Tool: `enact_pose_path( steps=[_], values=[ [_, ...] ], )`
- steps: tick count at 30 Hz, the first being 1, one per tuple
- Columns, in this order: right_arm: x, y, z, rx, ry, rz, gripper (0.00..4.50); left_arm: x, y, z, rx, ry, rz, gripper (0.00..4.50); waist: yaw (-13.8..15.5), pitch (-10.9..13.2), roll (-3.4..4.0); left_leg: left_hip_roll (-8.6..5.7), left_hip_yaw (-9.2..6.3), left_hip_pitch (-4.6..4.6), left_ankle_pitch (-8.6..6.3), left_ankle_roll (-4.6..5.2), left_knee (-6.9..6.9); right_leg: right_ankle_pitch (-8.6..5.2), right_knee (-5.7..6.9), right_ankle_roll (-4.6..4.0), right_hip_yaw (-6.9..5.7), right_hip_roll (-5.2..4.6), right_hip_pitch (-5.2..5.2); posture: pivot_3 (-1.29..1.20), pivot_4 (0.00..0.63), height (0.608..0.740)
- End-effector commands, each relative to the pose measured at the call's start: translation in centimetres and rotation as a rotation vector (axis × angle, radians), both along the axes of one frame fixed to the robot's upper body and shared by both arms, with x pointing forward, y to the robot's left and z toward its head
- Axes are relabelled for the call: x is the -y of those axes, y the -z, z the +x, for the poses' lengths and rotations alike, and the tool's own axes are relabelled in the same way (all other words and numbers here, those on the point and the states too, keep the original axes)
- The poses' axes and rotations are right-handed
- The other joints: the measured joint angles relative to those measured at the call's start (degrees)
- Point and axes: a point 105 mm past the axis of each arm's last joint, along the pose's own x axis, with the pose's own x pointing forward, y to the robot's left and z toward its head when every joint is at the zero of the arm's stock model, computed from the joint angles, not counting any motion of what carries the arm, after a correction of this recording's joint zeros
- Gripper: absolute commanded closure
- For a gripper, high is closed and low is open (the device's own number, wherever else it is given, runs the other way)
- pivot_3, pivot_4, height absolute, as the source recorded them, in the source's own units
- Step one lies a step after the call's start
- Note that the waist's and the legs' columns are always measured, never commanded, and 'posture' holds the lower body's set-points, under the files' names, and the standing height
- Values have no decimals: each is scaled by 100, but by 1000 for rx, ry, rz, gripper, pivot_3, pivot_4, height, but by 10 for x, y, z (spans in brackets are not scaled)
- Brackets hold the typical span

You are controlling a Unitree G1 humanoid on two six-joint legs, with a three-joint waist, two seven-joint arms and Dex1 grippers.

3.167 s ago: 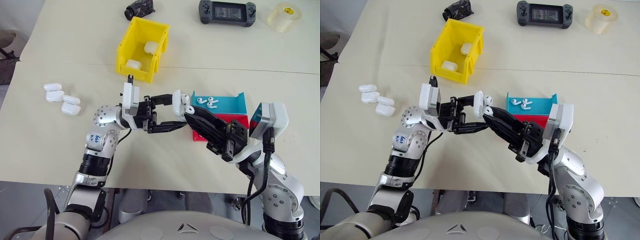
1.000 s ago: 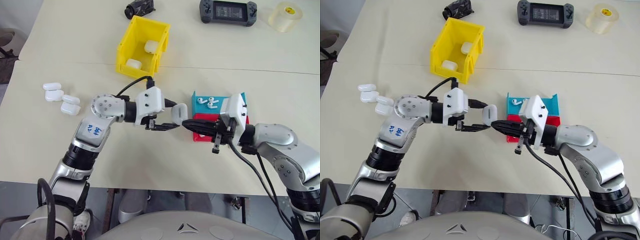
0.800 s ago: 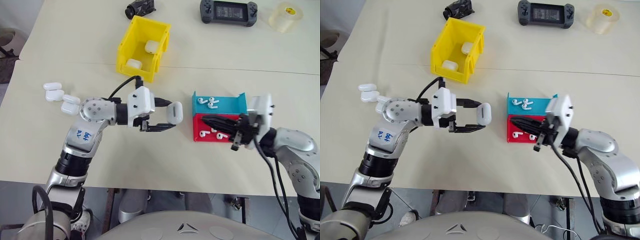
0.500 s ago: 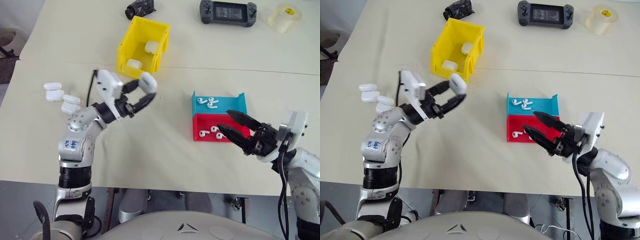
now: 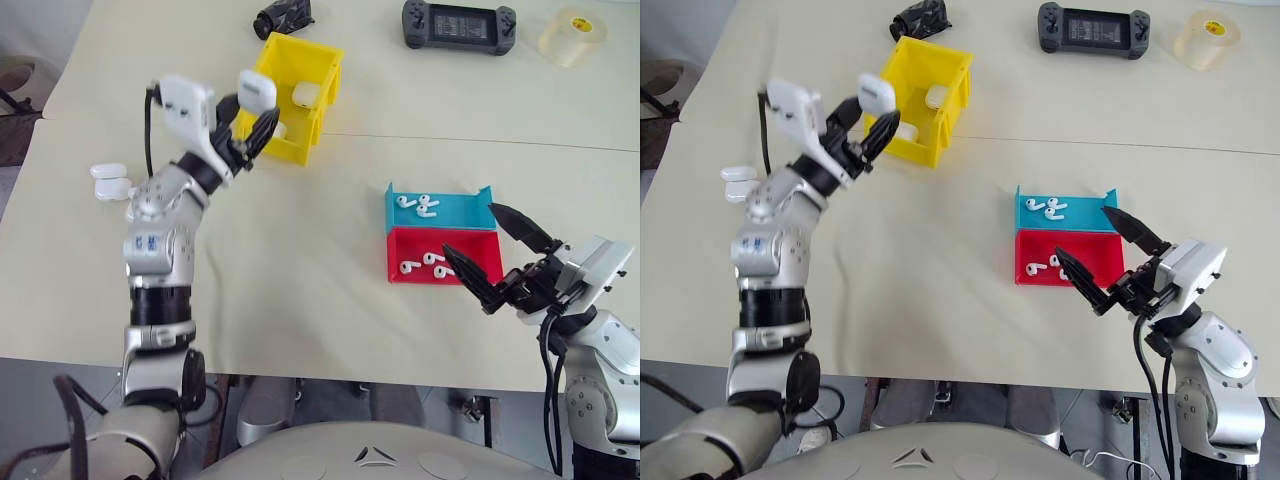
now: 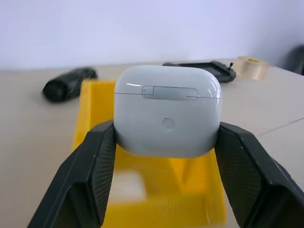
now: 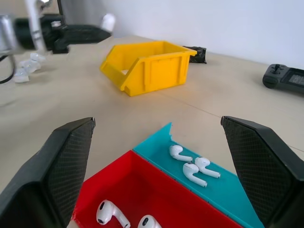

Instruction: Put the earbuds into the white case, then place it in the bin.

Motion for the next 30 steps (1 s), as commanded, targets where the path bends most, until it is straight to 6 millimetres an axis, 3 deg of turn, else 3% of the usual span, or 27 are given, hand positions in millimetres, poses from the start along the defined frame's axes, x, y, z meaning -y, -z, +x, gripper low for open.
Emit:
enact_pose_path(
  steps=[1, 3, 5, 6, 9, 14, 21, 24, 30],
  values=[
    [-8, -8, -2, 44, -10, -2, 47, 10, 13, 15, -63, 46, 57, 1746, -15, 0, 0, 0, 0, -1, 0, 1, -1, 0, -1, 0, -11, -1, 0, 0, 150, 740],
    [-11, -8, -2, 45, -13, -1, 47, 16, 21, 22, -112, 71, 66, 1746, -19, 0, 0, 1, 4, -2, 1, 2, -2, 0, -3, 1, -17, 0, -2, 0, 150, 740],
    [-15, -9, -2, 49, -17, 0, 47, 15, 16, 29, -79, 42, 72, 1746, -14, 1, -2, 5, 7, -2, 1, 2, -1, 0, -2, 2, -18, 4, -2, 0, 150, 740],
    [-15, -10, -3, 50, -16, 1, 0, 14, 14, 31, -72, 32, 74, 1017, -12, 1, -2, 7, 4, -2, 1, 1, 2, -1, -1, 3, -20, 4, -1, 0, 150, 740],
    [-14, -10, -3, 53, -8, 0, 0, 8, 12, 31, -50, 15, 87, 124, -11, 1, -2, 7, 5, -3, 4, -2, 8, 0, 1, 4, -19, 3, 0, 0, 150, 740],
    [-11, -11, -2, 54, -7, -4, 0, 1, 16, 19, -34, 56, 93, 30, -17, 1, -2, 7, 4, -2, 4, -2, 7, 0, 4, 4, -18, 1, -1, 0, 150, 740],
    [-4, -13, 5, 58, -39, -37, 0, -11, 17, -30, 23, 249, 157, 30, -31, 1, -2, 11, 3, -2, 4, -3, 9, 0, 4, 3, -14, -2, -1, 0, 150, 740],
    [6, -13, 11, 47, -96, -102, 0, -38, 31, -73, 67, 381, 314, 30, -119, -1, 2, 15, 7, 3, 2, -4, 4, -1, 1, 2, -2, -12, -1, 0, 150, 740],
    [19, -15, 17, 7, -228, -197, 0, -62, 43, -112, 63, 459, 386, 30, -35, 1, 1, 18, -11, 4, 4, -6, 9, -4, -23, -5, 22, -31, 11, 0, 150, 740]
  ],
)
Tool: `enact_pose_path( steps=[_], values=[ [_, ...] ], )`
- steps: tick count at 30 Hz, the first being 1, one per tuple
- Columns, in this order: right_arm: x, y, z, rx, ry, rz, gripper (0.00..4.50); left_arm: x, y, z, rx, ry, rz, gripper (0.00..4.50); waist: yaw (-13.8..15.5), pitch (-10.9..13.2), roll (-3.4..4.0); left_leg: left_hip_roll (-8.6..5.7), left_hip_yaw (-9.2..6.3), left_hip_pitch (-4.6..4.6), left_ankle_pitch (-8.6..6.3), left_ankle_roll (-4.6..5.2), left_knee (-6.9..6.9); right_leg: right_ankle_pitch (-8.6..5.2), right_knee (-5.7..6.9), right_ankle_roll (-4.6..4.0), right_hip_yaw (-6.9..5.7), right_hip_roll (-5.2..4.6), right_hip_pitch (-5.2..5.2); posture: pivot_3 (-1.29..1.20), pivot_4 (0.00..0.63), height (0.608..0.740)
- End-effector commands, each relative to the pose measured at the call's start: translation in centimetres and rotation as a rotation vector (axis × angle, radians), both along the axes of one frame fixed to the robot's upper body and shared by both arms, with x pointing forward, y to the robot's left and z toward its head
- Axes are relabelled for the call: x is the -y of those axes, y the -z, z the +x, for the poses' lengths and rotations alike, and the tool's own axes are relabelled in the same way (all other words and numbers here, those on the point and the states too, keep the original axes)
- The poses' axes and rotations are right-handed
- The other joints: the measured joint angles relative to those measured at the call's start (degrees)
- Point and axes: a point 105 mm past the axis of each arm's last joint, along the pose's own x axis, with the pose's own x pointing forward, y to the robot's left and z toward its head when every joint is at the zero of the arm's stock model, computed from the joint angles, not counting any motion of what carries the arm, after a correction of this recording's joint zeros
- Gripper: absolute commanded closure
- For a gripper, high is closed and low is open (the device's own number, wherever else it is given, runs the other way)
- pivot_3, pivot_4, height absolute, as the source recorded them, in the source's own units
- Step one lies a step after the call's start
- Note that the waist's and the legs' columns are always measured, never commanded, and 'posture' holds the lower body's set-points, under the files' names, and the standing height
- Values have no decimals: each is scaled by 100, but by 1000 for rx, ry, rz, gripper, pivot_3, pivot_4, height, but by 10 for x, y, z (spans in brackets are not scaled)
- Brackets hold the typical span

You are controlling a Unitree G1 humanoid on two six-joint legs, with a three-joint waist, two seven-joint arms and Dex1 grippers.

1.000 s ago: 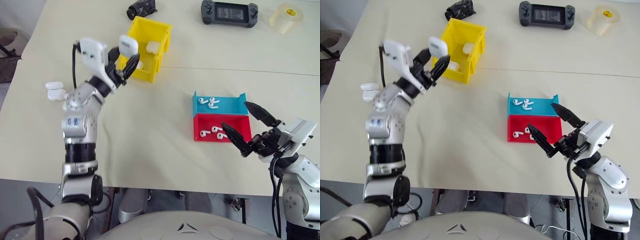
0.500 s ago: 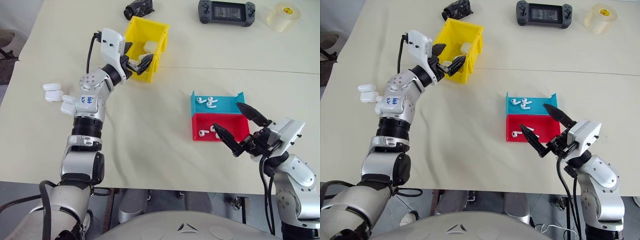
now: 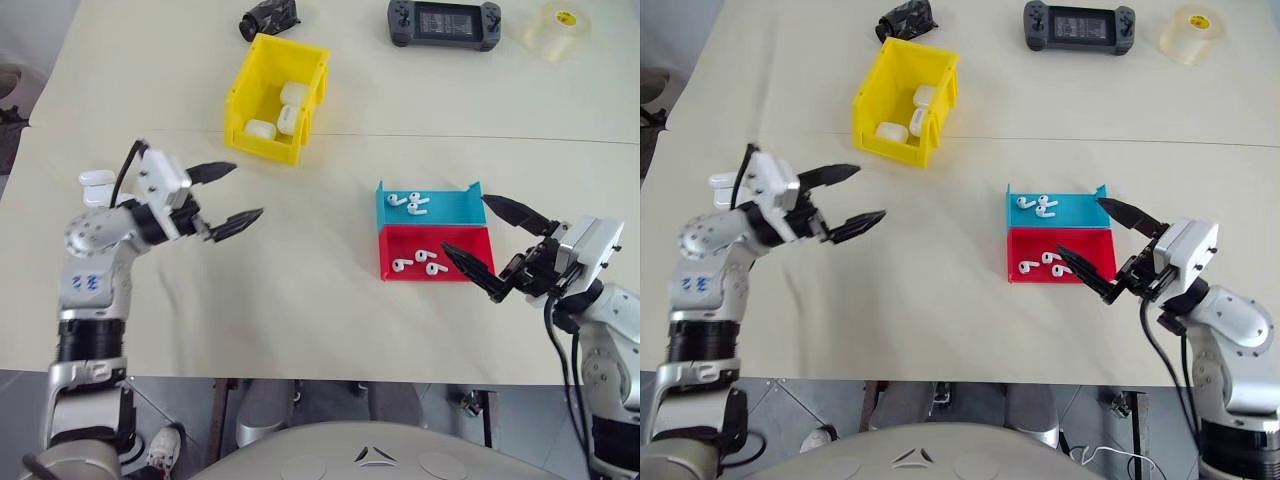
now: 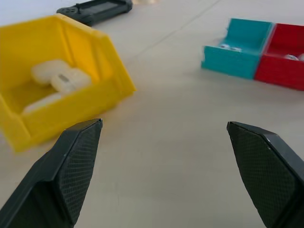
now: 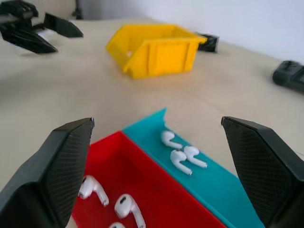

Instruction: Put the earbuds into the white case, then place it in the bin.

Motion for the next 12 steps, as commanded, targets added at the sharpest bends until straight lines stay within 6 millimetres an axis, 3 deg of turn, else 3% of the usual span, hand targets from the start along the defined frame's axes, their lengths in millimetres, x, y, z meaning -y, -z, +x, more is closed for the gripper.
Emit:
enact_pose_path(
  steps=[1, 7, 12],
  values=[
    [5, -9, -2, 12, -90, -39, 0, -2, -14, -24, 80, 87, 31, 30, 18, 0, 0, 0, 1, -1, -1, 1, 0, 0, -6, 0, 3, -1, 1, 0, 150, 740],
    [10, -12, 4, -11, -169, -105, 0, -6, -1, -37, 24, 45, 69, 30, 19, 0, 0, 1, -2, -3, -7, 7, -4, 1, -3, 0, 7, -5, 2, 0, 150, 740],
    [10, -12, 6, -9, -163, -103, 0, 2, -2, -42, 82, 27, 68, 30, 22, 0, 0, 5, 0, -3, -8, 5, -5, 0, 2, 0, 7, -2, 1, 0, 150, 740]
  ],
)
